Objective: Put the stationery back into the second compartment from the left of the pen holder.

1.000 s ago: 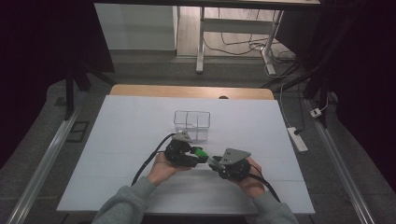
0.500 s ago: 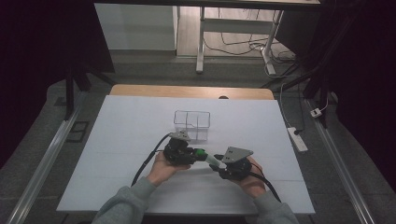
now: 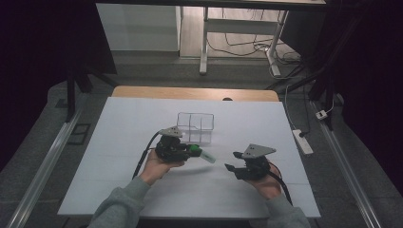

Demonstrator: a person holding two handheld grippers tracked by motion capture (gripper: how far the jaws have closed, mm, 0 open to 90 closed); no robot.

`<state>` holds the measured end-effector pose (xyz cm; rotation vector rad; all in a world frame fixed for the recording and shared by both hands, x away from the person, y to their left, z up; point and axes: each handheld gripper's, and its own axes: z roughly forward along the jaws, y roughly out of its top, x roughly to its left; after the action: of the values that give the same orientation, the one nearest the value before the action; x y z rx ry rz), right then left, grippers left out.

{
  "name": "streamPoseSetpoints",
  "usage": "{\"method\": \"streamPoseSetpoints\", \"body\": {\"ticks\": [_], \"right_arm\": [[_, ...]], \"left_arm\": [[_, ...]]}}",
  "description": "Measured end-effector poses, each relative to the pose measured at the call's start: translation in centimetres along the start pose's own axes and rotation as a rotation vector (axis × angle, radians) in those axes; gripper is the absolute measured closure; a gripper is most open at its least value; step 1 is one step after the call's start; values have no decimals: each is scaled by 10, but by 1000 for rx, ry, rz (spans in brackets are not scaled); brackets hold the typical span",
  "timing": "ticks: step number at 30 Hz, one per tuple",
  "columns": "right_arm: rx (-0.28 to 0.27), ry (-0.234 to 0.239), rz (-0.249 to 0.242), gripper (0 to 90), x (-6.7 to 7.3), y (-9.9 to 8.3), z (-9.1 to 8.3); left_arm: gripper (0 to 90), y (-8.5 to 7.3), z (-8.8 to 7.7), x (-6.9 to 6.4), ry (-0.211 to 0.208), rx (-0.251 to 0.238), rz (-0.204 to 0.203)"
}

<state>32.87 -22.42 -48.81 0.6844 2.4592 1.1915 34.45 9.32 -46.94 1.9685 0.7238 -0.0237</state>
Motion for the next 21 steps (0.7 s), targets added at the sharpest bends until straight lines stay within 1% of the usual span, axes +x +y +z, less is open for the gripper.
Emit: {"method": "streamPoseSetpoints", "body": {"ticks": [4, 7, 11, 13, 15, 19, 21], "right_arm": [[3, -32, 31, 419, -7, -8, -10], [3, -44, 53, 414, -11, -13, -18], [-2, -69, 83, 411, -16, -21, -28], [-1, -80, 91, 407, -19, -25, -32], [1, -89, 102, 405, -21, -29, -36], [3, -107, 118, 402, -26, -33, -41], [3, -107, 125, 402, -28, -35, -42]], "left_arm": [[709, 3, -10, 2, 7, -25, 1], [709, 6, -18, 4, 19, -35, 5], [709, 12, -31, 6, 31, -65, 7], [709, 17, -37, 8, 40, -77, 6], [708, 23, -43, 12, 55, -78, 15], [708, 36, -53, 19, 81, -94, 4], [708, 43, -57, 22, 99, -97, 2]]}}
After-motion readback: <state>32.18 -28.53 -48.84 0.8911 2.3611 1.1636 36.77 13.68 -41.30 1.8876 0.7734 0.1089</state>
